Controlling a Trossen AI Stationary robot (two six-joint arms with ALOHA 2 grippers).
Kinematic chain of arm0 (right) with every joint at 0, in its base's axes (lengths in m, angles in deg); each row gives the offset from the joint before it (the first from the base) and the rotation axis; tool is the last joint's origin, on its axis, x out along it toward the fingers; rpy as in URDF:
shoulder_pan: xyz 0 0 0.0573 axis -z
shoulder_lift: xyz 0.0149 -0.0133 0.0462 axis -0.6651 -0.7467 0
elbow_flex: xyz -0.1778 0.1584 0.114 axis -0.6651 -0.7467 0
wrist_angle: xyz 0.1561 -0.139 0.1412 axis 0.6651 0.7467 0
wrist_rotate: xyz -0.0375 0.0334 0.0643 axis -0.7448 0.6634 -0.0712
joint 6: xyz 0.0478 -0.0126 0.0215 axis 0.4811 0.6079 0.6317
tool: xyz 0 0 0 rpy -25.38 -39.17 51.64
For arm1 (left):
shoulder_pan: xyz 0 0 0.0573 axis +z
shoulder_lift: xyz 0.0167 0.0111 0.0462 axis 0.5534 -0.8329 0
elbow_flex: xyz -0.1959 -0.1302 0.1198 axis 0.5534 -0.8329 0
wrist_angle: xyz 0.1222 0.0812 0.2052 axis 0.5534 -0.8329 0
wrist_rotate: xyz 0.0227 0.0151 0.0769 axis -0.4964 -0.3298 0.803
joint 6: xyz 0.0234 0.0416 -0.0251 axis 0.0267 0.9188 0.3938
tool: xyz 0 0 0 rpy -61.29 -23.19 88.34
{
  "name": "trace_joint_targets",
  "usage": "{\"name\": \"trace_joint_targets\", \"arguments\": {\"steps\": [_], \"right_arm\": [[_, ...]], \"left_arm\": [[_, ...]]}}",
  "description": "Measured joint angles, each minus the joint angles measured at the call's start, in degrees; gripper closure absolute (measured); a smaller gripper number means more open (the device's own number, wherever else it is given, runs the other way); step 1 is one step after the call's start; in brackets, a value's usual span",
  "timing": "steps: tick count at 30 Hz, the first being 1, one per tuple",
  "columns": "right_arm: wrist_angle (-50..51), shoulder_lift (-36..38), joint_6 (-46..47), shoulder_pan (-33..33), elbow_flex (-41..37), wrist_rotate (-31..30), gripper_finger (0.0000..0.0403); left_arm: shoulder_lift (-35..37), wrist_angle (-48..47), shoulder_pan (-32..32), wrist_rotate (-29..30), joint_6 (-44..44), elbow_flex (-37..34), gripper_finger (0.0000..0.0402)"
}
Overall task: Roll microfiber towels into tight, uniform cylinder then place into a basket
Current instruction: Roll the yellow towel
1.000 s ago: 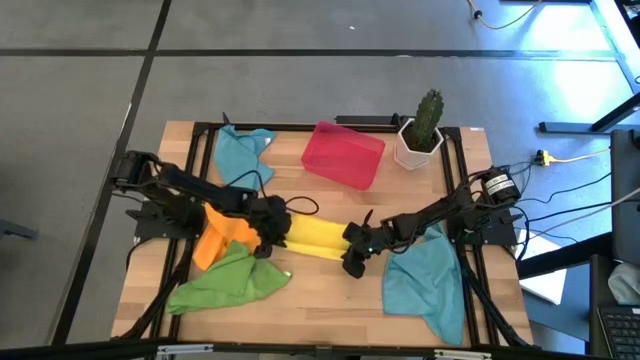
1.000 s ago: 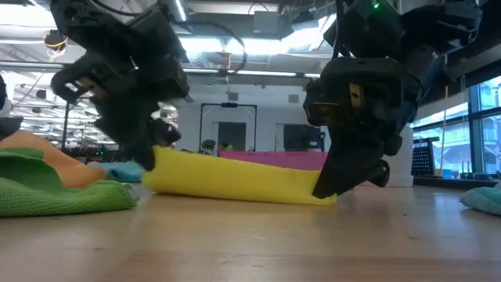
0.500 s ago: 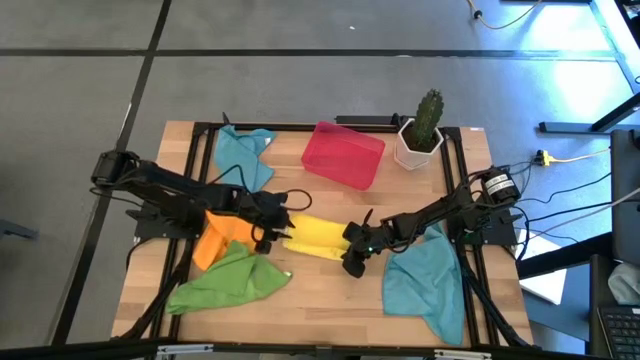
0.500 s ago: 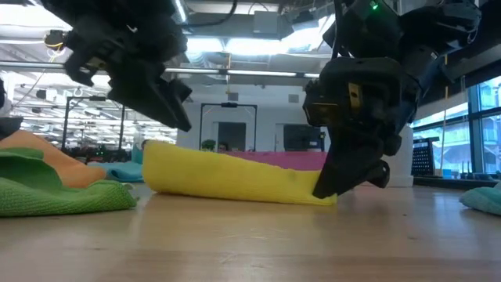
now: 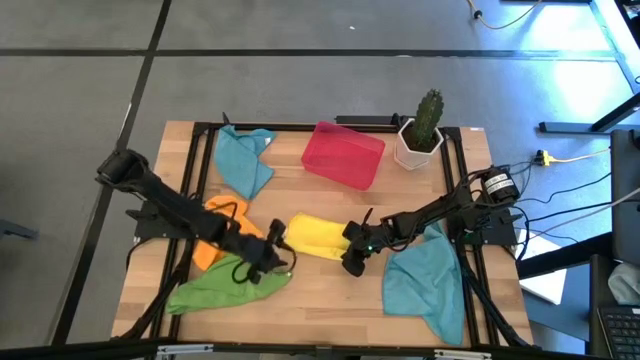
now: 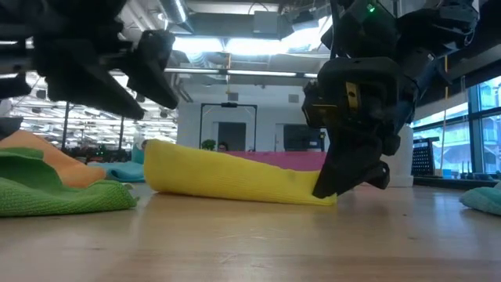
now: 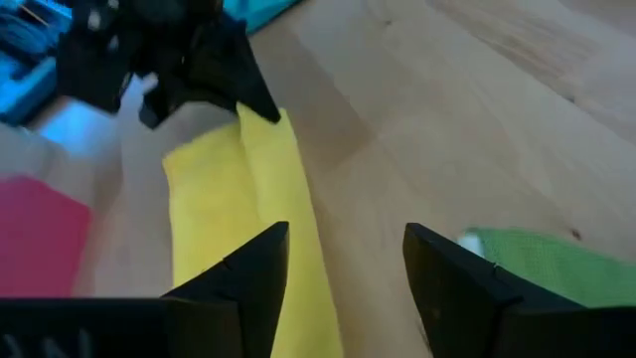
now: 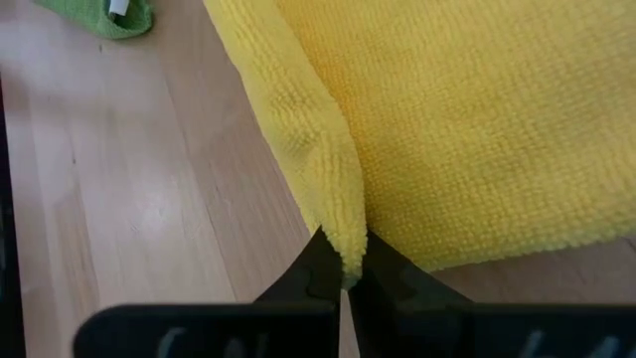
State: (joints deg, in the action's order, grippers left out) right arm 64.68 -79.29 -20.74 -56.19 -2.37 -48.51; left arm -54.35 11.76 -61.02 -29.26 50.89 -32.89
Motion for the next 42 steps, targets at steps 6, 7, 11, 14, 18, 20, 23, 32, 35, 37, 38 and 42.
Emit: {"name": "trace_joint_targets", "arguments": {"steps": [6,7,11,14,18,20,23,32,35,37,38,42], "right_arm": [[-0.05,-0.02,0.07,0.04,-0.02,0.32,0.0392],[-0.07,0.00,0.07,0.04,-0.02,0.35,0.0392],[-0.16,-0.02,0.04,0.04,-0.04,0.39,0.0392],[-0.59,-0.11,0.07,0.04,-0.04,0.50,0.0392],[-0.59,-0.11,0.17,0.04,-0.04,0.52,0.0392],[-0.63,-0.11,0.22,0.04,-0.04,0.52,0.0392],[-0.68,-0.11,0.26,0.04,-0.04,0.52,0.0392],[-1.58,-0.22,-4.74,-0.01,-0.09,0.59,0.0372],[-2.45,0.13,-8.91,-0.40,-0.09,0.63,0.0345],[-2.85,0.66,-10.83,-0.64,-0.10,0.63,0.0324],[-2.75,1.10,-11.91,-0.74,-0.14,0.63,0.0312],[-1.30,3.33,-13.68,-0.79,-0.31,0.77,0.0266]], "left_arm": [[-5.84,8.35,-1.13,3.82,-1.40,0.00,0.0213],[-6.32,9.70,-1.00,4.55,-2.73,0.00,0.0213],[-7.59,10.93,0.30,5.20,-8.91,0.00,0.0218],[-8.57,10.39,1.58,5.14,-11.22,0.00,0.0220],[-10.08,10.32,2.68,3.45,-10.51,0.02,0.0220],[-10.88,10.44,3.12,2.57,-9.51,0.02,0.0220],[-12.58,10.34,3.96,2.20,-9.16,0.07,0.0221],[-14.71,8.65,8.45,2.11,-9.62,0.04,0.0221],[-14.71,7.92,9.85,-0.04,-9.81,0.04,0.0221],[-14.71,7.67,10.58,-2.05,-11.08,0.04,0.0221],[-14.71,7.72,10.94,-3.04,-11.57,0.04,0.0221],[-14.71,7.59,11.88,-4.61,-12.53,0.04,0.0226]]}}
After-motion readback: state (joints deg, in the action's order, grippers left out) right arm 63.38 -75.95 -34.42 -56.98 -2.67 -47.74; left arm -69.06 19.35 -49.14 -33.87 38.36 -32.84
